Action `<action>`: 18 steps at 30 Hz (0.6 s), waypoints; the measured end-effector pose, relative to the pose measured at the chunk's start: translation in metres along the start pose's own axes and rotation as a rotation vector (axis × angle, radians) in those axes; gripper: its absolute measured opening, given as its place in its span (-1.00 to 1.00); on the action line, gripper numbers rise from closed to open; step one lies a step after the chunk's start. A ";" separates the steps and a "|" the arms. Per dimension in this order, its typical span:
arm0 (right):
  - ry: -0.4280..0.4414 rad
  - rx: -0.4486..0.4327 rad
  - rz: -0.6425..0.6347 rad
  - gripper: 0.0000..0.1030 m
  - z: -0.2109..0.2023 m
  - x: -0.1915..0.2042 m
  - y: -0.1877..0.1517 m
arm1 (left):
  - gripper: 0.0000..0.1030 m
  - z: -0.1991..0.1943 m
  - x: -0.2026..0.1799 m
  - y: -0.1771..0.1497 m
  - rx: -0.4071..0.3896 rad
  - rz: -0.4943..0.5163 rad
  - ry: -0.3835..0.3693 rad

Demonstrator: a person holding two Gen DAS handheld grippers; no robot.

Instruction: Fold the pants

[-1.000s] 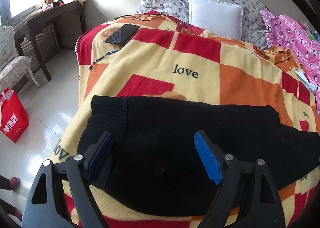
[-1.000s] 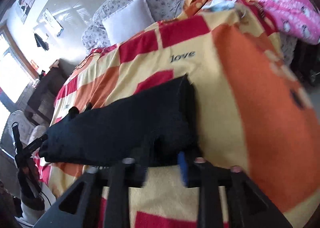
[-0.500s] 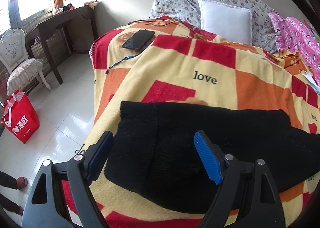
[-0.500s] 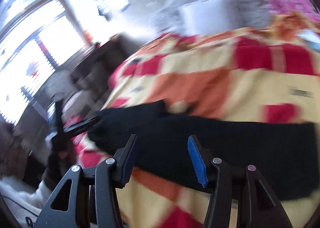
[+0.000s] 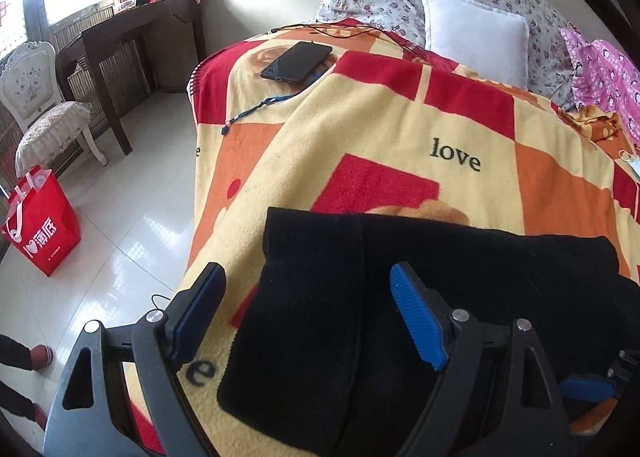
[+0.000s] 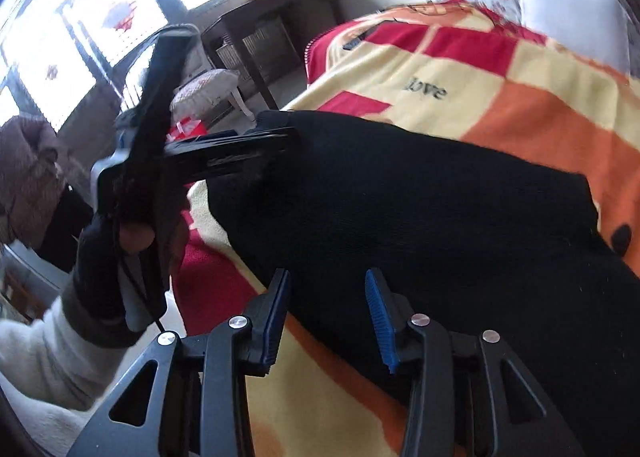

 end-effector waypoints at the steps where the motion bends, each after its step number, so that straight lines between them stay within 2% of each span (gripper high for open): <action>1: -0.005 0.007 -0.010 -0.20 -0.001 0.003 -0.003 | 0.64 0.000 0.000 0.001 0.001 -0.003 -0.002; 6: -0.026 -0.034 0.023 -0.23 -0.028 -0.012 -0.002 | 0.64 -0.015 -0.005 0.001 -0.026 0.004 -0.004; 10: -0.100 -0.095 0.122 -0.18 -0.050 -0.058 -0.003 | 0.64 -0.031 -0.018 0.000 -0.051 0.019 -0.036; 14: -0.123 -0.097 0.197 -0.20 -0.048 -0.093 -0.005 | 0.64 -0.040 -0.034 0.000 -0.067 0.042 -0.059; 18: -0.107 -0.108 0.217 -0.19 -0.043 -0.102 0.001 | 0.64 -0.042 -0.054 -0.003 -0.062 0.071 -0.076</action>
Point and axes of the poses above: each gripper's, at about its wrist camera, not at the fingertips, and z roughly the way its jaws point, x to its left, y to its top, the point moved 10 cm from there along z, roughly the way its jaws point, and after that the axes turned 15 degrees about x, right-handed, at the moved point
